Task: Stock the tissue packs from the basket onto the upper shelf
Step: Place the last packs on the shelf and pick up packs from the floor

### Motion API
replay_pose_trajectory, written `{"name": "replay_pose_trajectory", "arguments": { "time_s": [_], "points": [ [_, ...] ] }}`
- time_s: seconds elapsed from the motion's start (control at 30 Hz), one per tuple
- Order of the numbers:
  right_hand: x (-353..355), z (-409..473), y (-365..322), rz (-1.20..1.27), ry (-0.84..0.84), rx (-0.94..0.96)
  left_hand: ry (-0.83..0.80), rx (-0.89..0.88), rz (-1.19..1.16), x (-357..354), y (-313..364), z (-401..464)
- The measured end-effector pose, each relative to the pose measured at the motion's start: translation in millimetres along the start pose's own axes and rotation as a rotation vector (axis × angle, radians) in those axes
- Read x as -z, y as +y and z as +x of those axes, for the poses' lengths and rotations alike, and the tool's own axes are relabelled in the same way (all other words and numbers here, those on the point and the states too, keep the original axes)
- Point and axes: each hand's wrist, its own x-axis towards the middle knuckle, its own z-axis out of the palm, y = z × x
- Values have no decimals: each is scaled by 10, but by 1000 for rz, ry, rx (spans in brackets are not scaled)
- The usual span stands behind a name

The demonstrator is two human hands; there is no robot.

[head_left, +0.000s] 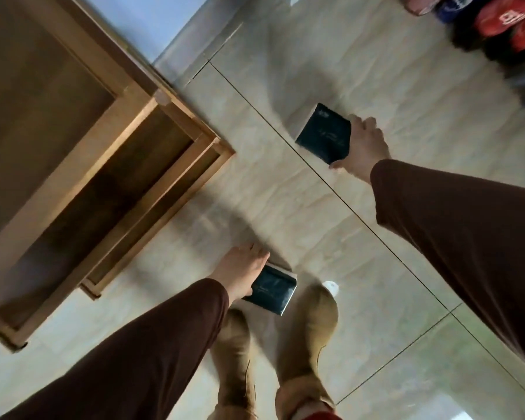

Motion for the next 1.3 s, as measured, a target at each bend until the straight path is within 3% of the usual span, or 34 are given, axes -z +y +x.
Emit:
{"name": "replay_pose_trajectory", "arguments": {
  "time_s": [0.17,0.33,0.5,0.73,1.03,1.3],
  "points": [
    [-154,-186,50,96,-154,-211,-62,41,23,36,33,-26],
    [171,-818,86,443,-118,-249,76,77,-85,639,32,-382],
    [1369,-1846,-189,829,-119,-187,197,119,-268,1972,97,-1204],
    [3510,-3762,-628,839,131,-28,458,3,-143,4016,532,-2908],
    [5769,-6464,-504,769,513,70,622,-297,102,6097,2052,-4973],
    [6853,-8590,746,641,904,22,723,-655,307,7108,4424,-6099]
  ]
}}
